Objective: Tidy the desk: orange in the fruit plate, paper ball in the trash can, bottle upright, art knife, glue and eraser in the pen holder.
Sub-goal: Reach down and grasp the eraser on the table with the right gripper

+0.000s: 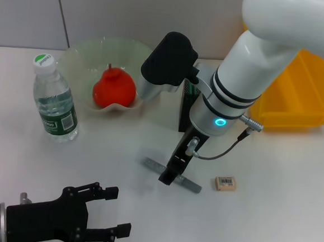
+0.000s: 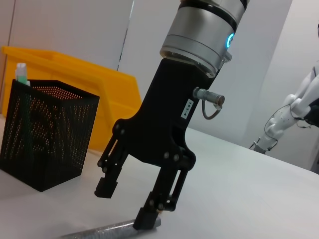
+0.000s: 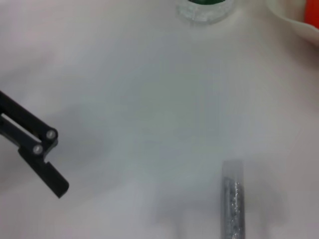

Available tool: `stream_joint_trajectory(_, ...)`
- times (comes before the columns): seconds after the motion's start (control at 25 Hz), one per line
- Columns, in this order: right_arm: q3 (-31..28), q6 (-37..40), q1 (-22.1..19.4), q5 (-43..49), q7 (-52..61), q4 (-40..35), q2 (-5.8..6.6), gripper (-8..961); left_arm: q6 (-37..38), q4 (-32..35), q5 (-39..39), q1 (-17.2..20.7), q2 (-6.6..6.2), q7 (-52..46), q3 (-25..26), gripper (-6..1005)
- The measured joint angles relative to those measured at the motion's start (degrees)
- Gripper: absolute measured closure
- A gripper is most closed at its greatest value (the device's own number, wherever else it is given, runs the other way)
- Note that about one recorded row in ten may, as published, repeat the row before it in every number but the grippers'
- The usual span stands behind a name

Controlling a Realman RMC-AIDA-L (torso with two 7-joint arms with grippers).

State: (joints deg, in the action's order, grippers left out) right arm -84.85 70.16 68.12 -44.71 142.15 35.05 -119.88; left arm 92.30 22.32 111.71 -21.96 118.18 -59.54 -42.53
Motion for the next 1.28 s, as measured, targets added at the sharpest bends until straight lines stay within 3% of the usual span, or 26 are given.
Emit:
stream_joint_trajectory(0.76, 0.5, 0.1, 0.6, -0.3, 0.2, 0.7, 0.02, 232, -0.1, 0.2, 0.0, 0.1, 0.09, 0.4, -0.1, 138)
stream_joint_trajectory(1.28, 6.5, -4.1, 0.7, -4.4, 0.8, -2.0, 0.0, 301, -0.1, -0.1, 0.0, 0.7, 0.21, 0.7, -0.1, 139)
